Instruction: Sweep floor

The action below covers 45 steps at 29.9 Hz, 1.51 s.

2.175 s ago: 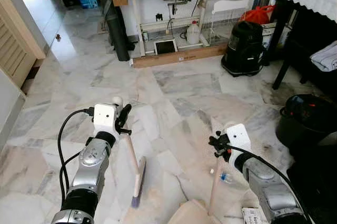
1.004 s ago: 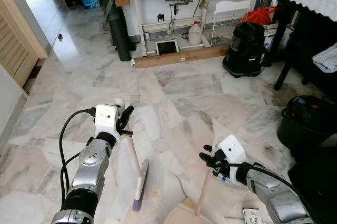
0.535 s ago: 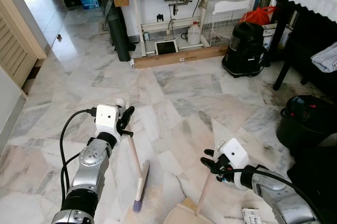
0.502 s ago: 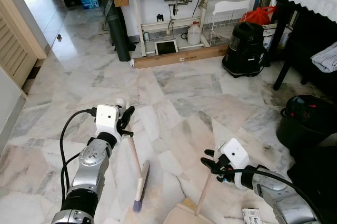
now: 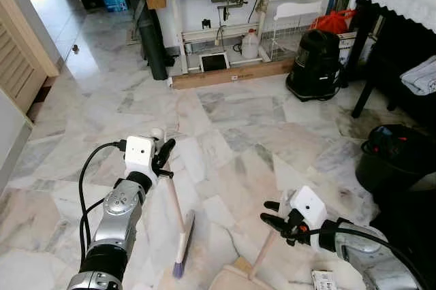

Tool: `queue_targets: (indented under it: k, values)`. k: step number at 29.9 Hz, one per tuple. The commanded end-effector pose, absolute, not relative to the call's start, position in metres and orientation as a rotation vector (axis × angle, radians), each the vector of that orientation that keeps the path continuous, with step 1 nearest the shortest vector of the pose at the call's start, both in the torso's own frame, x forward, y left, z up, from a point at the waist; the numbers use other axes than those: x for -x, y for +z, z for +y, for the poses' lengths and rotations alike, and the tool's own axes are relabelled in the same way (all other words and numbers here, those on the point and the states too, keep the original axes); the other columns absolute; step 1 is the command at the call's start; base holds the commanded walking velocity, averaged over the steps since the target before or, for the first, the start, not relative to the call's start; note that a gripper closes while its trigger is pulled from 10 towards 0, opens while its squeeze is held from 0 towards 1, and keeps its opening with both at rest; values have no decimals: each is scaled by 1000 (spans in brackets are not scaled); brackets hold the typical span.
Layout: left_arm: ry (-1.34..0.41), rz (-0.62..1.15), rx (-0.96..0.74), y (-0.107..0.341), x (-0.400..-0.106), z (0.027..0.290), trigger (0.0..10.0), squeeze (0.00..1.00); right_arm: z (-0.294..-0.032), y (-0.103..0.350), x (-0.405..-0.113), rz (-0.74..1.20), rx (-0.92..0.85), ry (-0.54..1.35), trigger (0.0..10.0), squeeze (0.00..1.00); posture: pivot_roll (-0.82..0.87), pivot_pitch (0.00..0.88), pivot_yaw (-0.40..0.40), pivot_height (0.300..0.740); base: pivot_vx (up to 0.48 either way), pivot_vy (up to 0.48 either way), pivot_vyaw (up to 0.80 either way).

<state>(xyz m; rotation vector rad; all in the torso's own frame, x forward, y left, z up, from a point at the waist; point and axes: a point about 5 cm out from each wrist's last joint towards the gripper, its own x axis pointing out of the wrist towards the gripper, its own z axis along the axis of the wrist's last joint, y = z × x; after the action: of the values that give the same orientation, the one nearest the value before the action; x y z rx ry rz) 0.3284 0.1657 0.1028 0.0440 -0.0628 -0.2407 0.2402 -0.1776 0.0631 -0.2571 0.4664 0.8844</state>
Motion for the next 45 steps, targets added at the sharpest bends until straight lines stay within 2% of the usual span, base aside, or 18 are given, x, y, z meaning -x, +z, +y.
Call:
queue_targets:
  k: [1,6,11,12,13,16,26,29,35,40,45]
  values:
    - [-247,-104,-41,114,-333,166,10000,0,-165,58,-229,497,200,996,10000,0,-156,0,78,740,0,0,0]
    - [-249,-102,-43,114,-333,166,10000,0,-165,58,-228,497,205,1002,10000,0,-156,0,78,740,0,0,0]
    - [-251,-103,-44,115,-333,165,10000,0,-172,56,-238,476,229,895,10000,0,-157,0,79,740,0,0,0]
    - [-249,-105,-45,115,-333,166,10000,0,-181,60,-255,424,254,728,10000,0,-158,0,80,740,0,0,0]
    - [-249,-105,-45,115,-333,166,10000,0,-181,60,-255,424,254,728,10000,0,-158,0,80,740,0,0,0]
    - [-248,-107,-48,115,-333,166,10000,0,-191,66,-271,362,281,552,10000,0,-159,0,81,740,0,0,0]
    - [-242,-112,-53,116,-333,166,10000,0,-198,77,-290,236,288,278,10000,0,-160,0,80,740,0,0,0]
    - [-243,-116,-55,117,-333,166,10000,0,-199,86,-297,146,231,112,10000,0,-160,0,80,740,0,0,0]
    - [-245,-117,-54,117,-333,165,10000,0,-205,87,-301,126,155,-25,10000,0,-161,0,80,740,0,0,0]
    - [-243,-118,-54,117,-333,165,10000,0,-214,87,-302,111,135,-211,10000,0,-162,0,78,740,0,0,0]
    - [-243,-118,-55,117,-333,165,10000,0,-214,81,-302,134,136,-252,10000,0,-160,0,76,740,0,0,0]
